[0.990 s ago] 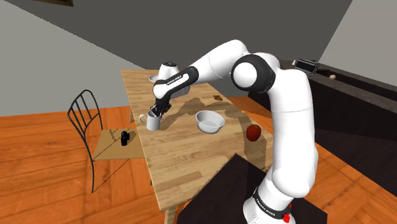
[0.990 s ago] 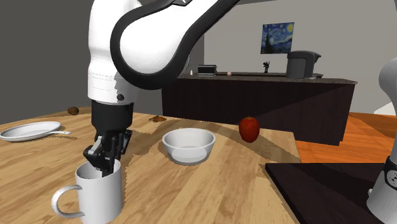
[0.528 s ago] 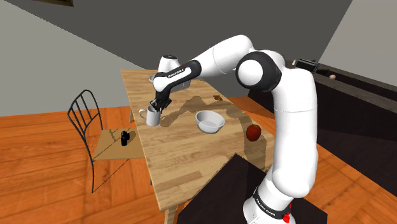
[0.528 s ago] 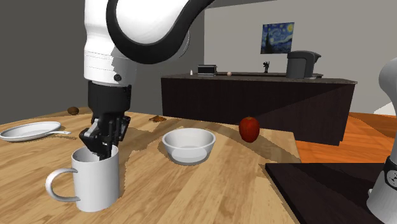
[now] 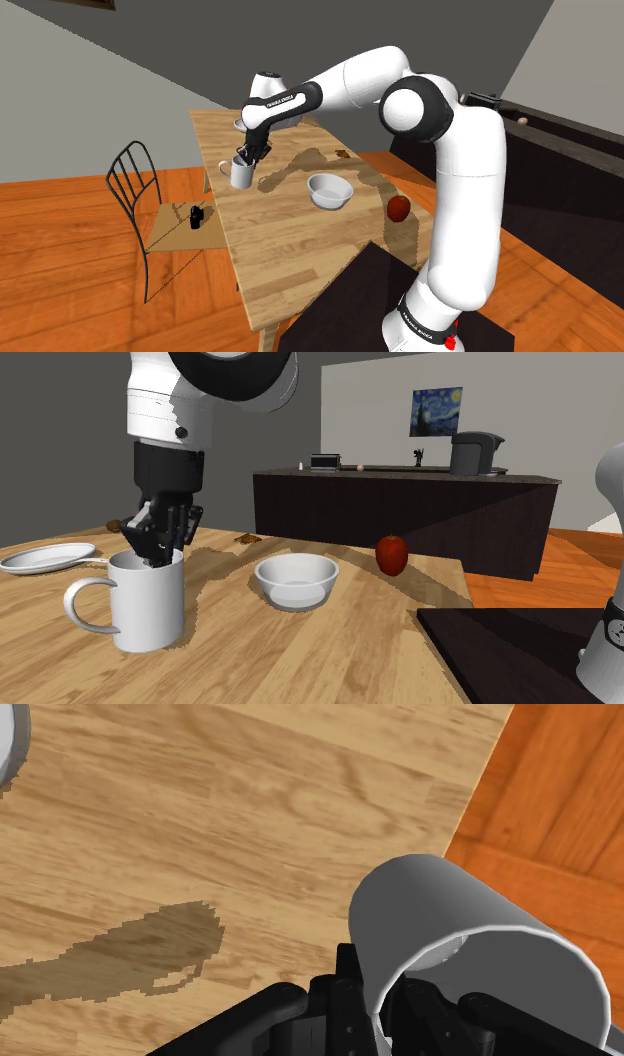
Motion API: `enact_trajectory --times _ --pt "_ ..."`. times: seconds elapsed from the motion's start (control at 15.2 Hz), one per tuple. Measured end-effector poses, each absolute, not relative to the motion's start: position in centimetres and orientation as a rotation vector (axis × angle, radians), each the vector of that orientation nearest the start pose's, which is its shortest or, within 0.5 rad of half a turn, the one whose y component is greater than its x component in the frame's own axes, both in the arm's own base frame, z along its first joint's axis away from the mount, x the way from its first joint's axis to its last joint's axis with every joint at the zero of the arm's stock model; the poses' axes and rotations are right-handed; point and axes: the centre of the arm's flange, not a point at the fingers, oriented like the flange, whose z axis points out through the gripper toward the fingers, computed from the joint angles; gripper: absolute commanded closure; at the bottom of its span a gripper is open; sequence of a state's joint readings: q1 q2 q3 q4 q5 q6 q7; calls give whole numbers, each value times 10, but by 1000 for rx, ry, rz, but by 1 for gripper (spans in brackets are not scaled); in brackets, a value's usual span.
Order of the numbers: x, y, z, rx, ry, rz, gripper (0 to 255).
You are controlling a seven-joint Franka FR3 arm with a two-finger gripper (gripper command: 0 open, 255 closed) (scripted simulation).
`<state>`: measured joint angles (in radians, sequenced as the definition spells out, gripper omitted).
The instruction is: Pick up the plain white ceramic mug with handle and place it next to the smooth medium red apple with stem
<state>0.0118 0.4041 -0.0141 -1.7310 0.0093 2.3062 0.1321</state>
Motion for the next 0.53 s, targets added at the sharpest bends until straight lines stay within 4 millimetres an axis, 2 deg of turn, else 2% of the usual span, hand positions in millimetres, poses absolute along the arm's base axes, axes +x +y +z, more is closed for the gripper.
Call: enact_trajectory --times 0.53 --pt "674 2 407 -3110 215 -267 255"
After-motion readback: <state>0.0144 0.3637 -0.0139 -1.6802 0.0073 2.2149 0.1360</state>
